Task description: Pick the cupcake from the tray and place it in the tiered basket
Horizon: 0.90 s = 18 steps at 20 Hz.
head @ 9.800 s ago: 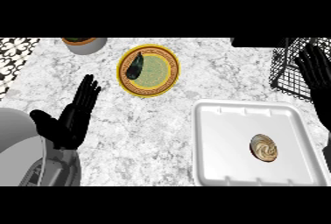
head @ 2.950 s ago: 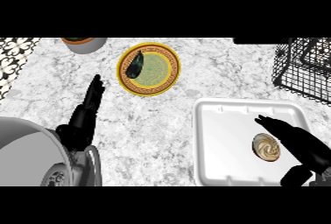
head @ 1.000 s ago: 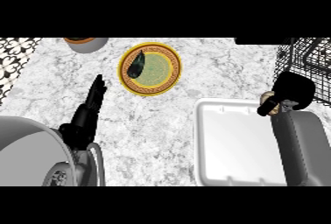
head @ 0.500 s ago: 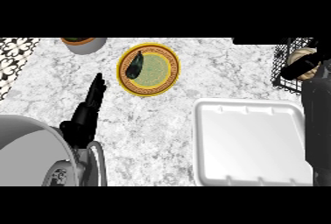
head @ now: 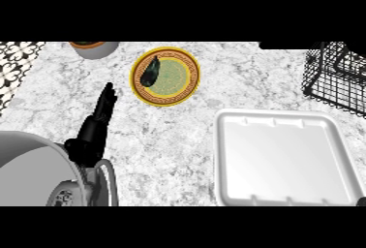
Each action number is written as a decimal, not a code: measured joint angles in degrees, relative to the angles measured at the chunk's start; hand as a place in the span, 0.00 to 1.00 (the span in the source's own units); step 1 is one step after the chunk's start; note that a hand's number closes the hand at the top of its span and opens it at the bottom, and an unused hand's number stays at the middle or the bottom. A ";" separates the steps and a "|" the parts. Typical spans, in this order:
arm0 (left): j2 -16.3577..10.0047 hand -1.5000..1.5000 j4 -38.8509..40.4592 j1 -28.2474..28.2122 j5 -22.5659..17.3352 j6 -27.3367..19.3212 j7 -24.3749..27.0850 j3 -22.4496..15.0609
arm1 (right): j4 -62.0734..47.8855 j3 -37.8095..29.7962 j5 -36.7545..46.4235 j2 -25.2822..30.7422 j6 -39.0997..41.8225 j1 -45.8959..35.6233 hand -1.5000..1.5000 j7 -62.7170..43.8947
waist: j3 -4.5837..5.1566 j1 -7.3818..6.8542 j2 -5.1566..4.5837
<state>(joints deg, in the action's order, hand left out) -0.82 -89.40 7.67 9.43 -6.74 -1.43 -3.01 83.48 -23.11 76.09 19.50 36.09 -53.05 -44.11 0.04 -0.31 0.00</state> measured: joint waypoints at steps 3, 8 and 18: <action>0.17 0.50 -0.12 0.25 0.10 -0.13 -0.04 -0.71 | -5.25 -1.78 -1.52 1.81 -2.92 -3.04 1.00 0.55 | 0.00 -0.21 -0.07; -0.24 0.50 1.16 1.43 -0.41 0.94 0.29 0.67 | -15.64 -2.67 -2.04 6.68 -9.79 -5.79 1.00 3.41 | -0.01 -0.41 -0.23; 0.33 0.50 -1.70 -0.26 0.21 1.88 -0.70 -0.34 | -35.04 -1.78 0.00 15.93 -21.20 -7.67 1.00 10.62 | -0.05 -0.84 -0.36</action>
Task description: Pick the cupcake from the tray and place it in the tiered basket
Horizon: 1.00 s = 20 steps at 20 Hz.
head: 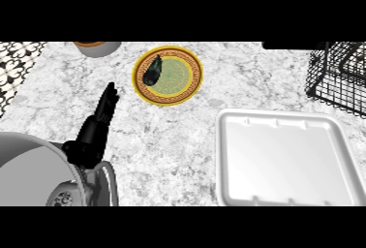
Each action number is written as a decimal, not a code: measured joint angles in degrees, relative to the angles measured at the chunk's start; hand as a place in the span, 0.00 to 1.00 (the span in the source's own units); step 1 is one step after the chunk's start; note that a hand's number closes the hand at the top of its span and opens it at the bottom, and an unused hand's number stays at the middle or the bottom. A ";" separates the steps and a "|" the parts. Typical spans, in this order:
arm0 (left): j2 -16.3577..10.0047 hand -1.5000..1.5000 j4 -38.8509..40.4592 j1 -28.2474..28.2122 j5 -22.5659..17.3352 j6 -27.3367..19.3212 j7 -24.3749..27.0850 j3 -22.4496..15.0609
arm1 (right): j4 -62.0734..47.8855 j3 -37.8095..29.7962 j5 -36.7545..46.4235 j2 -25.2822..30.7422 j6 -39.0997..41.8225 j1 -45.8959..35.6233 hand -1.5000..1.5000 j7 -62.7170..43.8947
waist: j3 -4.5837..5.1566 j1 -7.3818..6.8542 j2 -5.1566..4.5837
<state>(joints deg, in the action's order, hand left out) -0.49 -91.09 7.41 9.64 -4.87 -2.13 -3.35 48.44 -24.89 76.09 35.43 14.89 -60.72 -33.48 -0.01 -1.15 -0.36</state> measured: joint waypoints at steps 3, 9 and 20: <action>0.04 0.50 0.32 -0.39 -0.03 0.40 0.57 0.31 | -5.79 0.12 0.66 1.97 -3.63 -0.41 1.00 1.84 | 0.01 -0.15 -0.08; 0.29 0.50 1.57 0.05 0.04 -0.17 0.91 -0.32 | -12.76 -6.20 -3.88 3.30 -11.07 0.06 0.00 2.12 | -0.06 -0.15 -0.22; 0.13 0.50 1.04 0.20 -0.12 1.26 0.80 1.13 | -15.54 -16.01 -14.26 5.40 -23.67 -1.45 0.00 6.15 | -0.05 0.01 -0.05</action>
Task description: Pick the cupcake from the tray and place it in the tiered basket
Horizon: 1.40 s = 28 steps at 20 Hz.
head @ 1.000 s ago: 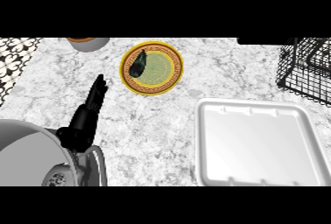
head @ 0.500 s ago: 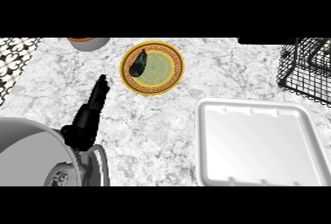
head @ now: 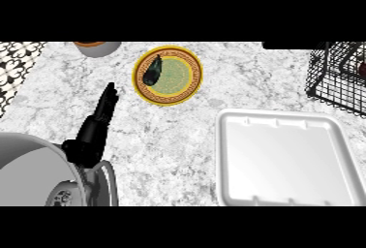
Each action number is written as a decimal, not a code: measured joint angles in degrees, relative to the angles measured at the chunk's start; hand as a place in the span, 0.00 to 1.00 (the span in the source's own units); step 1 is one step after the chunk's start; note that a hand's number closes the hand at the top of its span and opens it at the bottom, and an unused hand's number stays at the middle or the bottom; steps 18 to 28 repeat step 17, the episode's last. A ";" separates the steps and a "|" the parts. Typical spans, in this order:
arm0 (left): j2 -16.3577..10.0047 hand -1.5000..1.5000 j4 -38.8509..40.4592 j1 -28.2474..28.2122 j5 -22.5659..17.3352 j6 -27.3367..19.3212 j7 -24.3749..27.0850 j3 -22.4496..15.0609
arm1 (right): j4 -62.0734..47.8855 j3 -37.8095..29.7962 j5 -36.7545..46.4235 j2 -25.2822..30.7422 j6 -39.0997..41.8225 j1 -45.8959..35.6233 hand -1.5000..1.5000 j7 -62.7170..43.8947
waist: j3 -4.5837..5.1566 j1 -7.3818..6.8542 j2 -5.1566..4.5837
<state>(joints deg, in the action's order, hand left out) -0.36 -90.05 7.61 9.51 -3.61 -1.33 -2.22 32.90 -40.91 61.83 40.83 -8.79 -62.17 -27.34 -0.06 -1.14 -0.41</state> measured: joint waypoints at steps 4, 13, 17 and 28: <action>-0.25 0.50 -0.26 0.06 0.06 0.49 -0.62 1.05 | 1.72 -2.93 -2.44 2.58 -3.07 1.74 0.00 -1.44 | 0.02 0.79 0.26; -0.06 0.50 -0.80 -2.54 0.71 0.92 -0.03 3.79 | 12.99 -15.41 -15.37 5.58 0.43 16.21 0.00 1.91 | 0.08 3.89 1.32; 0.13 0.50 -2.06 -3.20 0.76 0.91 -0.52 4.08 | 20.39 -21.48 -21.68 6.10 7.35 25.49 0.00 4.39 | 0.10 4.77 1.52; 0.13 0.50 -2.06 -3.20 0.76 0.91 -0.52 4.08 | 20.39 -21.48 -21.68 6.10 7.35 25.49 0.00 4.39 | 0.10 4.77 1.52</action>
